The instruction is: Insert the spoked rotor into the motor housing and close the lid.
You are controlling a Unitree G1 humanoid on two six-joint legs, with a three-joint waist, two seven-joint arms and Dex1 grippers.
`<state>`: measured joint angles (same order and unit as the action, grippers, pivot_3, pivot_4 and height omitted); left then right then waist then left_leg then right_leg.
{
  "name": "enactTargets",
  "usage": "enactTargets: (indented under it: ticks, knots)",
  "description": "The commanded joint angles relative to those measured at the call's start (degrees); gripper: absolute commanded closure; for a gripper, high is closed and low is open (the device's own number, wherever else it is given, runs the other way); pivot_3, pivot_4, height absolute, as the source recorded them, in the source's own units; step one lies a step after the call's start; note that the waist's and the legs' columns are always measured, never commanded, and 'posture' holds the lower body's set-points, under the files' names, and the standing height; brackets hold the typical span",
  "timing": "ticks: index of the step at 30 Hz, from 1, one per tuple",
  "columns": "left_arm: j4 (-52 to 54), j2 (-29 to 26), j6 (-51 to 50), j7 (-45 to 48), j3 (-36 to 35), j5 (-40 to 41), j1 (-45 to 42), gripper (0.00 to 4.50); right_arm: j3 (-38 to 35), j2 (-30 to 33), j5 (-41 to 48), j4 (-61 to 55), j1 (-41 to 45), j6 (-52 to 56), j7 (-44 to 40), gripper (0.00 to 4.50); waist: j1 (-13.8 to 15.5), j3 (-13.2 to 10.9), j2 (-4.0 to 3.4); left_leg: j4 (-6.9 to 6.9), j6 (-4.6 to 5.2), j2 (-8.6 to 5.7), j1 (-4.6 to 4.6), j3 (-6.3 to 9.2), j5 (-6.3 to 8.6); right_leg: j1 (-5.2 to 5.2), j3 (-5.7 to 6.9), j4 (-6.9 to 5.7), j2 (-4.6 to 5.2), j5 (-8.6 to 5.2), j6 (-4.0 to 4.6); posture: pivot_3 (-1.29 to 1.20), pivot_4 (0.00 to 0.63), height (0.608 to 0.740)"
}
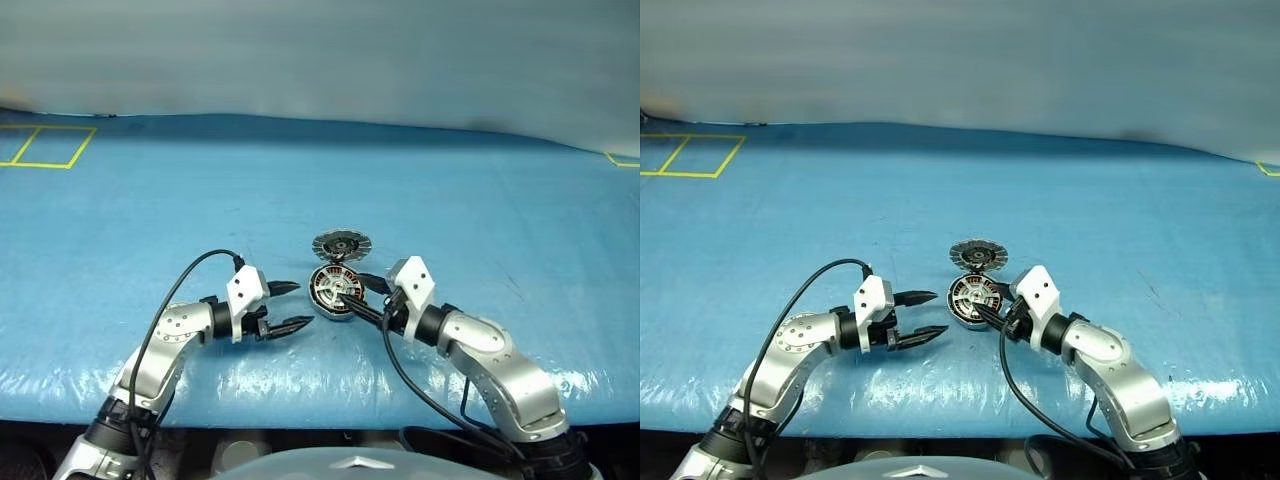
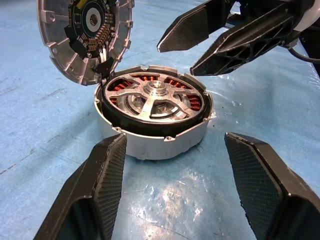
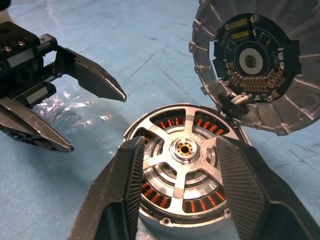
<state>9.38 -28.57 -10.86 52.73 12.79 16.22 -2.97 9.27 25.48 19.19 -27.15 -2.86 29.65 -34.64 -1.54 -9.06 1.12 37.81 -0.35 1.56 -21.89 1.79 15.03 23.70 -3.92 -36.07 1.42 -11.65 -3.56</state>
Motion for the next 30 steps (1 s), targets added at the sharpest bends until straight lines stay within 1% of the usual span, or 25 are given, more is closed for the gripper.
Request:
enactTargets:
  ticks: [1,2,5,7,9,12,14,17,19,23,25,29,30]
  knots:
    - [1.79,0.43,1.18,-0.51,-0.06,-0.68,-0.50,1.14,1.14,-1.71,-0.99,1.03,2.20,-2.10,0.62,3.15,-0.08,0.00,0.00,0.00,0.00,0.00,0.00,0.00,0.00,0.00,0.00,0.00,-0.01,0.00,0.00,0.00,0.150,0.740]
    - [1.68,0.56,1.14,-0.45,-0.03,-0.58,-0.61,1.14,1.36,-2.08,-1.42,1.65,2.72,-2.16,0.91,3.55,-0.08,0.00,0.00,0.01,0.00,0.00,0.00,-0.01,0.00,0.00,0.00,-0.01,-0.01,0.00,0.00,0.00,0.150,0.740]
    - [1.22,0.85,1.27,-0.28,-0.06,-0.48,-0.85,1.14,2.88,-3.11,-1.80,2.88,4.57,-2.56,0.26,4.48,-0.05,0.00,0.00,0.01,0.00,0.00,0.00,-0.01,0.00,0.00,0.00,-0.01,0.00,0.00,0.00,0.00,0.150,0.740]
    - [0.93,1.03,1.41,-0.43,-0.07,-0.63,-0.99,1.14,4.43,-3.94,-2.79,4.53,6.34,-2.93,0.03,4.48,-0.09,0.00,-0.01,0.00,0.00,0.00,0.00,-0.01,0.00,0.01,0.00,0.00,0.00,0.00,0.00,0.00,0.150,0.740]
    - [0.81,1.11,1.47,-0.37,0.07,-0.80,-1.04,1.14,5.18,-5.29,-4.29,6.66,8.04,-2.94,1.51,4.48,-0.17,-0.01,-0.01,-0.01,0.00,0.00,0.00,0.00,0.00,0.02,0.00,-0.01,-0.01,0.00,0.01,0.00,0.150,0.740]
    - [0.69,1.42,1.66,-0.32,0.30,-1.07,-0.98,1.14,6.76,-5.47,-7.30,9.41,9.91,-3.20,2.51,4.48,-0.15,-0.01,-0.01,-0.01,0.00,0.00,0.00,-0.01,0.00,0.01,0.00,-0.01,-0.01,0.01,0.01,0.00,0.150,0.740]
    - [0.66,1.68,1.79,-0.41,0.32,-1.27,-0.85,1.14,8.61,-4.62,-9.23,10.59,10.35,-3.58,1.75,4.48,-0.05,-0.01,-0.01,-0.01,0.00,-0.01,0.00,-0.01,0.00,0.01,0.00,0.00,0.00,0.01,0.01,0.00,0.150,0.740]
    - [0.62,1.83,2.04,-0.44,0.31,-1.53,-0.58,1.14,11.08,-3.43,-13.89,13.41,10.74,-4.51,2.87,4.48,-0.12,0.00,-0.01,-0.01,0.00,-0.01,0.00,-0.01,0.00,0.01,0.00,0.00,0.00,0.01,0.01,0.00,0.150,0.740]
    - [0.57,1.88,2.22,-0.44,0.30,-1.68,-0.36,1.14,13.43,-1.50,-17.95,15.06,10.67,-5.66,2.98,4.48,-0.18,0.02,-0.03,-0.01,0.00,0.00,0.04,-0.01,0.00,-0.02,0.00,-0.01,0.00,0.01,0.01,0.00,0.150,0.740]
    - [0.24,1.89,2.63,-0.41,0.18,-1.68,-0.10,1.14,15.86,0.34,-21.35,15.65,10.12,-6.89,2.19,4.48,-0.19,0.20,0.01,0.02,0.00,0.00,0.21,-0.01,0.00,-0.20,0.00,-0.02,0.00,0.01,0.01,0.00,0.150,0.740]
    - [-0.28,1.85,2.99,-0.29,0.15,-1.83,-0.10,1.14,18.35,2.38,-25.55,16.29,10.47,-8.36,2.03,4.48,-0.14,0.40,0.00,0.04,0.00,0.00,0.22,-0.01,0.00,-0.21,0.00,-0.02,0.00,0.01,0.01,0.00,0.150,0.740]
    - [-1.01,1.97,3.46,-0.11,0.19,-1.89,-0.38,1.14,15.95,0.82,-21.92,14.94,9.17,-7.95,0.98,4.48,0.10,0.52,0.00,0.03,0.00,-0.01,0.24,-0.01,0.00,-0.23,0.01,-0.02,0.01,0.00,0.00,0.00,0.150,0.740]
    - [-1.31,2.03,3.64,-0.05,0.22,-1.91,-0.54,1.14,13.83,-0.28,-18.55,13.50,8.44,-6.87,0.20,4.48,0.20,0.52,0.01,0.02,0.00,-0.01,0.24,-0.01,0.00,-0.23,0.01,-0.02,0.01,0.00,0.00,0.00,0.150,0.740]
